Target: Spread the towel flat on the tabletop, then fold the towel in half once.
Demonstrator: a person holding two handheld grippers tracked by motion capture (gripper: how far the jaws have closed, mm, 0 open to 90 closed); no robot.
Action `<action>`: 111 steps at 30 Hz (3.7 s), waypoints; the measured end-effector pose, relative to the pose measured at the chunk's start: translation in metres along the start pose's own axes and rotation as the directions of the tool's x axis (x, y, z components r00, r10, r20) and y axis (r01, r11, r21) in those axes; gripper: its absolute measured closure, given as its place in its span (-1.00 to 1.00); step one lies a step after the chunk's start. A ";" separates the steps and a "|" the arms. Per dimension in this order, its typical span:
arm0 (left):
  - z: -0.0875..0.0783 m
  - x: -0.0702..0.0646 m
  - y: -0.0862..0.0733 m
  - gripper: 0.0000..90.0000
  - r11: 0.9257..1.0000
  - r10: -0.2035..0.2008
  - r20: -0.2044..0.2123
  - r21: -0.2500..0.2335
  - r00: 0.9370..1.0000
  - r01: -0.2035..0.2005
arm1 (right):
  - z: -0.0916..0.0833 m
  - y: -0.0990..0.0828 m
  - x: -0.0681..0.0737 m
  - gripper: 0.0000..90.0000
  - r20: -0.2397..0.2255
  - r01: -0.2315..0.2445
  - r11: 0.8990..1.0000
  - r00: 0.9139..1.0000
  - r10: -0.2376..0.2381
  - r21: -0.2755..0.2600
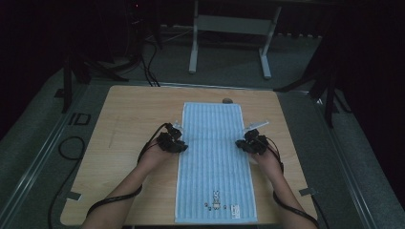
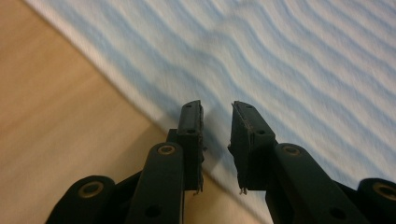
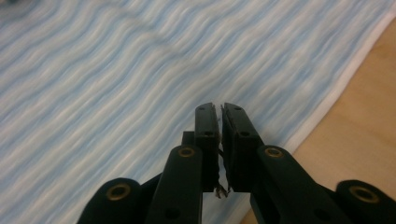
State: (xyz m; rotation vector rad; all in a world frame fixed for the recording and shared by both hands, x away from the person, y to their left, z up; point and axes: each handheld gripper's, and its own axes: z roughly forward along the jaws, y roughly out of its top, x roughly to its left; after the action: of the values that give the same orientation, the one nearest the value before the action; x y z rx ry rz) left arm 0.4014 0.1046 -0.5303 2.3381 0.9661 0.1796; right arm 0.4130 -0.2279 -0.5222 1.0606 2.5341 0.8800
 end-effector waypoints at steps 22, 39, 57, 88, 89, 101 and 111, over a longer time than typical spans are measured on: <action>0.001 -0.007 -0.017 0.60 1.000 0.010 -0.001 0.001 1.000 -0.010 | -0.013 -0.045 0.000 0.85 -0.004 -0.023 1.000 1.000 0.023 0.013; -0.008 0.000 0.001 0.33 1.000 -0.019 -0.042 -0.014 0.999 0.018 | -0.037 -0.025 -0.023 0.42 0.034 -0.046 0.998 0.998 0.047 -0.036; 0.020 0.052 0.047 0.03 0.989 -0.143 -0.141 -0.047 0.980 0.138 | 0.012 0.023 -0.073 0.17 0.082 -0.132 0.990 0.988 0.128 0.046; 0.029 0.040 0.057 0.97 0.993 -0.107 -0.055 -0.060 0.993 0.104 | 0.019 0.030 -0.067 0.97 0.107 -0.104 0.991 0.990 0.095 0.079; 0.022 0.040 0.057 0.97 0.992 -0.107 -0.044 -0.069 0.993 0.104 | 0.016 0.030 -0.066 0.97 0.107 -0.103 0.992 0.990 0.095 0.072; -0.036 0.010 0.035 0.97 0.990 -0.026 -0.006 -0.137 1.000 0.024 | -0.046 0.021 -0.036 0.96 0.055 -0.013 0.999 0.998 0.015 -0.036; -0.033 -0.022 -0.007 0.96 0.997 -0.002 0.075 -0.083 0.997 0.008 | -0.062 -0.023 -0.006 0.95 0.012 -0.011 0.998 1.000 0.011 -0.056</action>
State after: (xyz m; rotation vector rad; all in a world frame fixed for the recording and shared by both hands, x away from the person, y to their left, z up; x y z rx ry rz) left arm 0.3700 0.1092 -0.5059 2.2498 0.9106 0.1262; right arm 0.3768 -0.2720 -0.4879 1.0609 2.4805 0.9389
